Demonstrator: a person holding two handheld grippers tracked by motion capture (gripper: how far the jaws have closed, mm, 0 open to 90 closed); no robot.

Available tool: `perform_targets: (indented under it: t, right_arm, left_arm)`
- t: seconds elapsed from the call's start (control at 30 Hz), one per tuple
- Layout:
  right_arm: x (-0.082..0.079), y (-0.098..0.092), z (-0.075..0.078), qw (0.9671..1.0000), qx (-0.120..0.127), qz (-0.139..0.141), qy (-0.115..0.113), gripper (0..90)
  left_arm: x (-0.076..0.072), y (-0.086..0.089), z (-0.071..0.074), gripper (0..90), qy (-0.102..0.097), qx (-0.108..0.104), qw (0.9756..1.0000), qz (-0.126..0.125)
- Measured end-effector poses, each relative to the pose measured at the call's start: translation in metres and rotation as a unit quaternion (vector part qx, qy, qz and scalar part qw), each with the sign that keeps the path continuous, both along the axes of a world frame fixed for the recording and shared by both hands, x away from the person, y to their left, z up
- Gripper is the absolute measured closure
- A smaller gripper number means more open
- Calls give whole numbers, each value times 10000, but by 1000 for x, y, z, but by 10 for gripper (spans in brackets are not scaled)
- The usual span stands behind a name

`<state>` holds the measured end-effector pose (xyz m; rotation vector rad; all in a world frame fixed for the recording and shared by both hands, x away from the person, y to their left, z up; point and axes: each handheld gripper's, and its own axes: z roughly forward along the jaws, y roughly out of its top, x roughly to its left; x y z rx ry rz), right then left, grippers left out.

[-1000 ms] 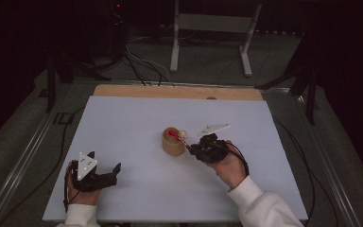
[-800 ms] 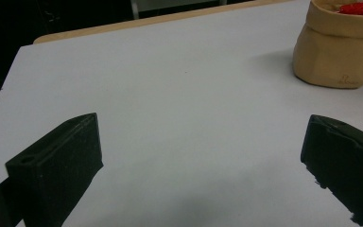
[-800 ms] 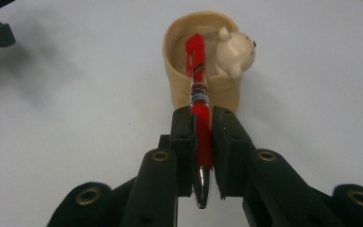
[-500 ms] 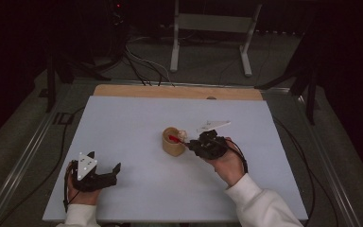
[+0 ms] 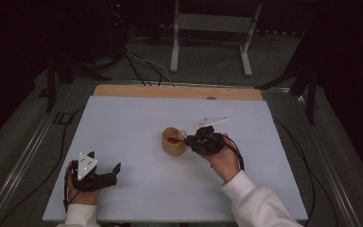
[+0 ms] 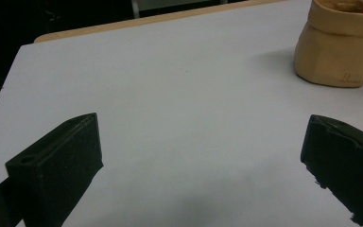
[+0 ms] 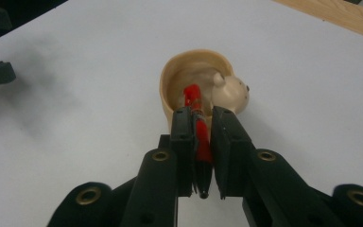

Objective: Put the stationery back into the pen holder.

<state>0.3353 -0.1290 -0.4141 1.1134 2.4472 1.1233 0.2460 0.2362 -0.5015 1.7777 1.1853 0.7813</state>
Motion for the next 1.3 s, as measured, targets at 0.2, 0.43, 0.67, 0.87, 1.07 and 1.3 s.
perform_targets:
  t: [0.2,0.43,0.67,0.87,1.07,1.3]
  right_arm:
    - [4,4,4,10000,46,-33,-19,804]
    - [11,8,6,9999,83,-70,-7,806]
    - [18,11,3,9999,127,-101,13,805]
    - [23,14,0,9998,189,-104,6,777]
    - [19,13,0,9994,253,-66,-237,555]
    - [15,5,-2,9983,315,21,-490,286]
  left_arm:
    - [0,0,0,2,-1,-8,10000,-2]
    - [0,0,0,2,-3,-10,10000,-2]
    - [0,0,0,2,3,-10,10000,-4]
    - [0,1,0,2,-10,-13,10000,-3]
    - [0,1,0,2,-12,-6,10000,-7]
    - [0,0,0,2,-13,-1,10000,2]
